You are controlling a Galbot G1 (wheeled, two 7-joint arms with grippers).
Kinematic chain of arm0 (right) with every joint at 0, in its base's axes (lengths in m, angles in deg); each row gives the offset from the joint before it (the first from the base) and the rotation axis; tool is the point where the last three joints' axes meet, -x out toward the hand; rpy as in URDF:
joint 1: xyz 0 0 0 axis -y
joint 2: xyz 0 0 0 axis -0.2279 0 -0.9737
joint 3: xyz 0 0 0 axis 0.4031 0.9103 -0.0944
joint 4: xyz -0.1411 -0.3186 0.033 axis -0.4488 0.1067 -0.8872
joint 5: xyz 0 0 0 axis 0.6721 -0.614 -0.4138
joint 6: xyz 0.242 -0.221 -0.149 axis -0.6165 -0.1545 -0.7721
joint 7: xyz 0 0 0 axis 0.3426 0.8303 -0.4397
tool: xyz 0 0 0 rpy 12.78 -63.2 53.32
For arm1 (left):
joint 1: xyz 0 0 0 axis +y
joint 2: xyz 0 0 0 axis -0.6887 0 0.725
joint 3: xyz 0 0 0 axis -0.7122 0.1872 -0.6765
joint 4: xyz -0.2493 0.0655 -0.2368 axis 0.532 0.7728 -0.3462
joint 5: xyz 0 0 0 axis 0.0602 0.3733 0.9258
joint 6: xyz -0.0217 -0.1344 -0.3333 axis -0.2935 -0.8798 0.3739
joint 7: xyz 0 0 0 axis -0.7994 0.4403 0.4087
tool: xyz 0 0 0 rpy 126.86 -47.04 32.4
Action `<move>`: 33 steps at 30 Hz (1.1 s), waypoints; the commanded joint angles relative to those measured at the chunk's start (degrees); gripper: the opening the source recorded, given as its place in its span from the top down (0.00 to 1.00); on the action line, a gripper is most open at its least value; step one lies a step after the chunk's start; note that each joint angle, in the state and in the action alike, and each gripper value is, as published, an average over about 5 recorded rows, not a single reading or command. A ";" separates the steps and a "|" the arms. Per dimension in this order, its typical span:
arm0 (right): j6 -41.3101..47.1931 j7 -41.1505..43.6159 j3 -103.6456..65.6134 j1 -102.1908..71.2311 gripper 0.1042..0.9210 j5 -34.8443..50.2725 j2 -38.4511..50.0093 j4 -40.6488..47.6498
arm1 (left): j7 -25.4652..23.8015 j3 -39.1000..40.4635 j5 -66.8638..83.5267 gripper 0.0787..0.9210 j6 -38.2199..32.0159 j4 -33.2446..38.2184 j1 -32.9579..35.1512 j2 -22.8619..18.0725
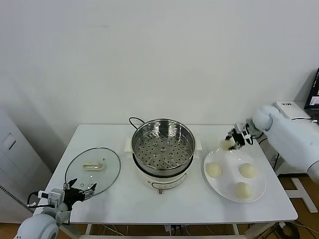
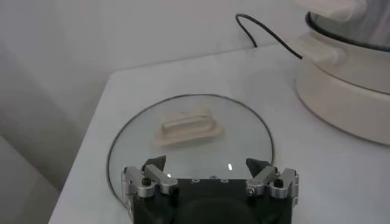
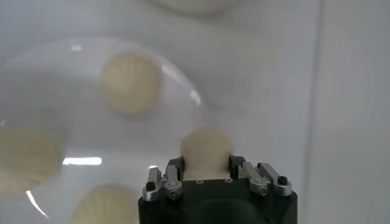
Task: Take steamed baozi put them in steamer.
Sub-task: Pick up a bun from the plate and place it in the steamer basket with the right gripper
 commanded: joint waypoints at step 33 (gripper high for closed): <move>-36.55 2.74 3.50 6.14 0.55 -24.39 -24.06 -5.16 | -0.04 0.72 0.42 0.12 0.19 0.59 0.36 1.34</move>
